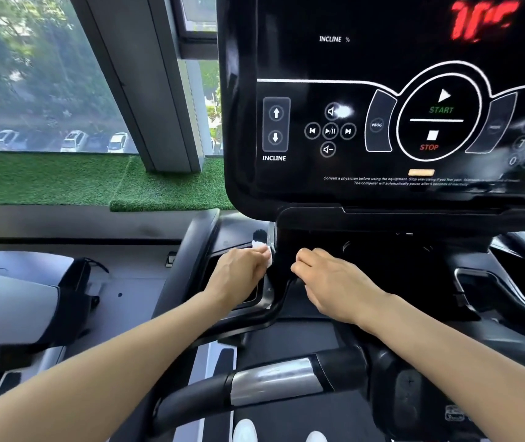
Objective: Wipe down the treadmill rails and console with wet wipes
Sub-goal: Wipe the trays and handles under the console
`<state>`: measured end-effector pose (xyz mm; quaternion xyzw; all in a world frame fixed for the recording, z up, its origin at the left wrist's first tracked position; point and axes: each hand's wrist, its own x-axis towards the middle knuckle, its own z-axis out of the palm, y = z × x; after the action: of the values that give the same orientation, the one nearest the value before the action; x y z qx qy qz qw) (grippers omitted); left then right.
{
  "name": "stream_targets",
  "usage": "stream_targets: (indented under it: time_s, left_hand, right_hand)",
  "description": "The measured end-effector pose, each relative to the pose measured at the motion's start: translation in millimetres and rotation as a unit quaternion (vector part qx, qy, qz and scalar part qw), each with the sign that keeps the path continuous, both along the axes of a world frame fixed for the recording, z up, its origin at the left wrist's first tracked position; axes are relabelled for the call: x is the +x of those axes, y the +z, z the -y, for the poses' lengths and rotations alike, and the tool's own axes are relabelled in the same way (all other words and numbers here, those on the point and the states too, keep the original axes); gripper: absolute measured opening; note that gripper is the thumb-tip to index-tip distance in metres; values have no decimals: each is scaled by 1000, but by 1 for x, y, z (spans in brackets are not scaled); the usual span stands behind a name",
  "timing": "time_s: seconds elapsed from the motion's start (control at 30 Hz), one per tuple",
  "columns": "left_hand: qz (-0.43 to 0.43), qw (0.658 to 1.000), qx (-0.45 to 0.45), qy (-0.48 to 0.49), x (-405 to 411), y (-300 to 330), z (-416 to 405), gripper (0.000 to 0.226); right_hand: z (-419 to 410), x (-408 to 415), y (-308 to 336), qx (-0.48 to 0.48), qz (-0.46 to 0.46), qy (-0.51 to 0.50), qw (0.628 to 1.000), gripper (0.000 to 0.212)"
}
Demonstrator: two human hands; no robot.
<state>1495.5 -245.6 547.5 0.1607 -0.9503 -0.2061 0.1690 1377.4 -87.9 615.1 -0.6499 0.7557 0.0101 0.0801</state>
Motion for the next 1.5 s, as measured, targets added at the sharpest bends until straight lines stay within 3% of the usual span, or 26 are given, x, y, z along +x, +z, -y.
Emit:
stream_targets:
  time_s: [0.13, 0.3, 0.43, 0.7, 0.87, 1.03, 1.17, 1.33, 1.5]
  left_hand:
    - [-3, 999, 36, 24, -16, 1, 11, 33]
    - [19, 998, 9, 52, -29, -1, 20, 26]
    - [22, 999, -30, 10, -9, -7, 9, 30]
    - [40, 998, 10, 47, -36, 4, 31, 23]
    - [33, 999, 0, 2, -4, -8, 27, 25]
    - [60, 996, 38, 48, -16, -1, 47, 49]
    - [81, 992, 58, 72, -10, -8, 57, 30]
    - [78, 988, 36, 126, 2, -10, 52, 27]
    - [69, 997, 13, 42, -16, -1, 36, 25]
  right_hand:
    - [3, -1, -2, -16, 4, 1, 1000, 16]
    - [2, -1, -3, -13, 1, 4, 1000, 19]
    - [3, 0, -4, -7, -6, 7, 1000, 19]
    - [8, -1, 4, 34, -9, 30, 999, 24]
    - [23, 8, 3, 24, -14, 27, 999, 21]
    - [27, 15, -4, 13, -26, -1, 1000, 16]
    - [24, 13, -4, 14, -25, 5, 1000, 16]
    - [25, 14, -5, 11, -17, -2, 1000, 18]
    - [30, 16, -10, -1, -30, 5, 1000, 24]
